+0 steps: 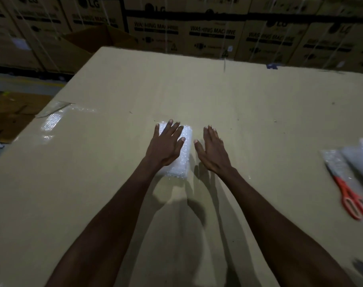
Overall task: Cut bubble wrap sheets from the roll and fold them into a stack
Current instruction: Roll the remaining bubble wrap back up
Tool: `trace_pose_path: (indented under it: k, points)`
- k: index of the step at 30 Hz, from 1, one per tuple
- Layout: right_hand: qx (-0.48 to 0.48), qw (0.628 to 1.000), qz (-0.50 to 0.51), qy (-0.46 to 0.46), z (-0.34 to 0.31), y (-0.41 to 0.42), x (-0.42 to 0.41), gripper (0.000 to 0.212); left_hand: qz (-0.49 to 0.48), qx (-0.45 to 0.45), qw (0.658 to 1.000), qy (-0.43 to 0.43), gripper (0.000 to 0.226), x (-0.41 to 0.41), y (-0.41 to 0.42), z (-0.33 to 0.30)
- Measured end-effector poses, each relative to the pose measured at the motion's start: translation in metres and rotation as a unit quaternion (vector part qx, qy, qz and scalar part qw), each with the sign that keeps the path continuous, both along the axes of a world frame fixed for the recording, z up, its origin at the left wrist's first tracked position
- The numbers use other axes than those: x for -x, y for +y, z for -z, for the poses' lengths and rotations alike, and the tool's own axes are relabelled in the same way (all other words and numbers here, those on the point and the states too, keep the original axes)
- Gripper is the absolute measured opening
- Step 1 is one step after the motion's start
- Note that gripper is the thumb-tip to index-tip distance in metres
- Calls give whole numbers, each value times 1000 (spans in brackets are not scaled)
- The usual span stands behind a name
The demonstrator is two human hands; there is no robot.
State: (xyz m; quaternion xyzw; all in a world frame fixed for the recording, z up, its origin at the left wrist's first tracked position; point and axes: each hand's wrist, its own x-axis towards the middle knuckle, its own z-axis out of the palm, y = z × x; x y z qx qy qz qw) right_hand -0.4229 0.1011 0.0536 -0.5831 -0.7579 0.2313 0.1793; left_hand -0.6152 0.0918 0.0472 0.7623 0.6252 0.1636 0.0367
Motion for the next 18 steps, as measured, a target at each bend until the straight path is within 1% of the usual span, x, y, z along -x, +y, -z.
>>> trace_pose_path:
  k: [3, 7, 10, 12, 14, 18]
  points:
    - [-10, 1000, 23, -5, -5, -8, -37, 67, 27, -11, 999, -17, 73, -33, -9, -5]
    - [-16, 998, 54, -22, -2, -23, -99, 66, 59, 2, 998, -25, 64, -91, -21, -4]
    - [-28, 996, 75, -33, 1, -36, -156, 64, 82, 17, 996, -29, 67, -144, -29, 1]
    - [-44, 995, 81, -37, 3, -44, -198, 58, 93, 14, 995, -24, 71, -183, -35, 6]
    - [-51, 995, 81, -41, 6, -50, -242, 55, 89, 11, 996, -22, 76, -224, -39, 14]
    - [-37, 994, 90, -56, 14, -62, -331, 58, 61, 33, 997, -22, 83, -300, -48, 21]
